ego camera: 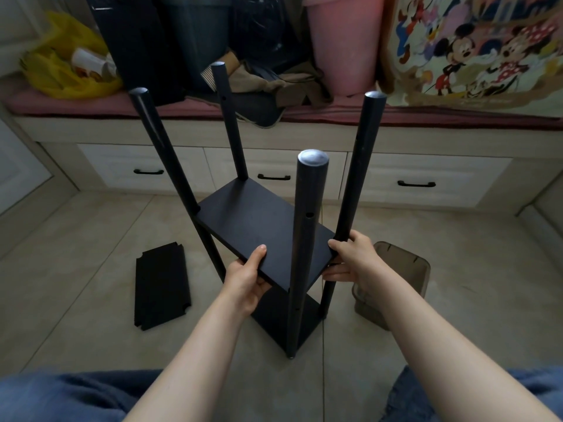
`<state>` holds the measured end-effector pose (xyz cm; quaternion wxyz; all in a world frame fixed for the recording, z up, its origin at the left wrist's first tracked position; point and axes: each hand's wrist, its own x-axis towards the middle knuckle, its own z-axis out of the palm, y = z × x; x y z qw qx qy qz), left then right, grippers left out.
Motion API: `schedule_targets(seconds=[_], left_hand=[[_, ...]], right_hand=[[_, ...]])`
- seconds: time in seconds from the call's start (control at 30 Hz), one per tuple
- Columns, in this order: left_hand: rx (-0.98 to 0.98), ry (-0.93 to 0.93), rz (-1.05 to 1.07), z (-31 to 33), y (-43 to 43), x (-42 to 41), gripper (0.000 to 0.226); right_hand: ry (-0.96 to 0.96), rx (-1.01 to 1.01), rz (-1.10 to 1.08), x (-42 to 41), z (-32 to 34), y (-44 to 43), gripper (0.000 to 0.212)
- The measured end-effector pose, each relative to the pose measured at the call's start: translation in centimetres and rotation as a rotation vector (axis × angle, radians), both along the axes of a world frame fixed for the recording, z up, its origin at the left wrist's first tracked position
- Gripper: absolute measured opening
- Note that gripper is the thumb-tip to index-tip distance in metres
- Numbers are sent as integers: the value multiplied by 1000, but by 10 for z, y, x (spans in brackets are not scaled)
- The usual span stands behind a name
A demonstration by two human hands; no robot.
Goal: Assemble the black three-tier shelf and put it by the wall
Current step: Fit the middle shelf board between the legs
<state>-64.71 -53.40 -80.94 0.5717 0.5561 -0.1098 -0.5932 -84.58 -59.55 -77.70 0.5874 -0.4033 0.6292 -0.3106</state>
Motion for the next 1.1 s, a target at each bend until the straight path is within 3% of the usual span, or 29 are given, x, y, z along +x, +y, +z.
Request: schedule_targets(seconds=[0.3,0.4,0.47,0.53,0.6,0.67,0.77,0.83,0.97,1.1], left_hand=[[-10,30,7,-5,4,1,40],[39,-41,44,2,4,-3,52],[106,-305,124,8,4,-3,72],[95,-816,207,17,5,0,84],[-38,-1339,227,29,0,6,79],[-130,-1656,17,38,-17,12,64],[-87,-1775,-421,40,-56,25,65],[-42,-1792,-596,38,-82,37,74],[66,-1817,-712,34,-117,60,86],[38,-1842,-704,33,-129,66,97]], right_hand=[[12,-8,-1,1,4,6,24],[11,-14,-4,0,4,6,25],[3,-12,-8,1,4,6,25],[-2,-11,-8,1,5,5,25],[-2,-13,-8,1,5,5,25],[-3,-15,-8,1,6,5,24],[-11,-15,-14,2,5,4,25],[-28,-14,-24,1,4,3,24],[-93,2,-57,1,2,-1,24],[-120,-1,-72,4,1,-5,26]])
